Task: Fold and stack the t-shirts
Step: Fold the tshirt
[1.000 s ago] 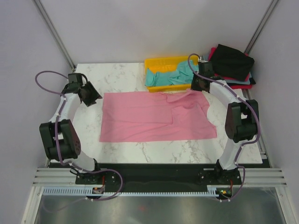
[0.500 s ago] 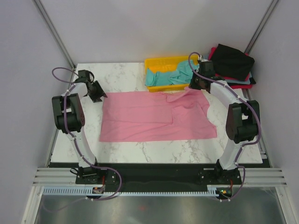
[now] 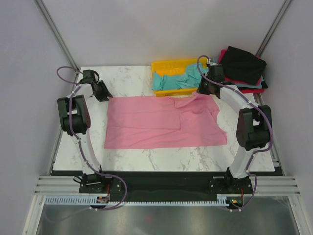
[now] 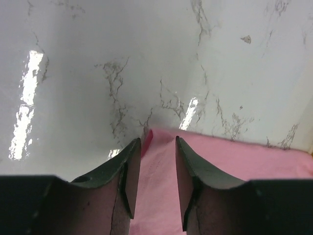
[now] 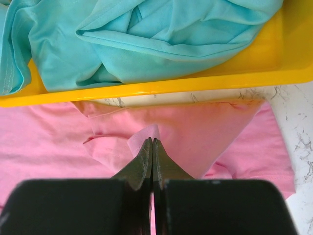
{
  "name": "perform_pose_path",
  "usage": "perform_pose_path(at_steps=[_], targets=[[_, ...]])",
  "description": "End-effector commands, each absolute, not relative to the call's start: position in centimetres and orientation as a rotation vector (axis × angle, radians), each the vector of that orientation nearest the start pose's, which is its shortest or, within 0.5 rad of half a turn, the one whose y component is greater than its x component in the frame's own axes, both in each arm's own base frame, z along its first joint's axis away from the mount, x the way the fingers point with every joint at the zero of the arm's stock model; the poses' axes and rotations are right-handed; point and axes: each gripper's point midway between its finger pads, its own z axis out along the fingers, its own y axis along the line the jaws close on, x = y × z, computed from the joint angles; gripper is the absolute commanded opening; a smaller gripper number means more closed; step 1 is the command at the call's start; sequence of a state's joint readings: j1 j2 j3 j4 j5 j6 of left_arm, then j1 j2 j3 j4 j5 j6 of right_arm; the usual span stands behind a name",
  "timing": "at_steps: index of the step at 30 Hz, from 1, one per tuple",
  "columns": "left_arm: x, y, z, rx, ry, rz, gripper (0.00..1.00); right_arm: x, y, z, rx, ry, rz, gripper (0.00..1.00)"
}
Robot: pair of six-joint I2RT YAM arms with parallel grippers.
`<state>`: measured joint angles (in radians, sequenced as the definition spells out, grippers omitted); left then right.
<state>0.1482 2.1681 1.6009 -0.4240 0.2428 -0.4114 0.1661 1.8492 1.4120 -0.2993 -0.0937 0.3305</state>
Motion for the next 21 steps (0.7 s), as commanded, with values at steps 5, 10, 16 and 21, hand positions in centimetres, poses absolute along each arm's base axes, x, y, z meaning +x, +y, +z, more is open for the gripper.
perform_pose_path(at_steps=[5,10,16,21], targets=[[51.9,0.9,2.2,-0.518,2.503,-0.437,0.02,48.8,11.6,13.8,0.14,2.275,0.397,0.0],[51.9,1.0,6.2,-0.455,2.416,-0.41,0.02,48.7,11.6,15.0,0.15,2.252,0.405,0.0],[51.1,1.6,10.0,-0.39,2.336,-0.361,0.02,46.8,11.4,19.3,0.151,2.166,0.427,0.0],[49.9,1.6,10.5,-0.375,2.314,-0.343,0.02,44.8,10.7,18.6,0.162,2.183,0.41,0.0]])
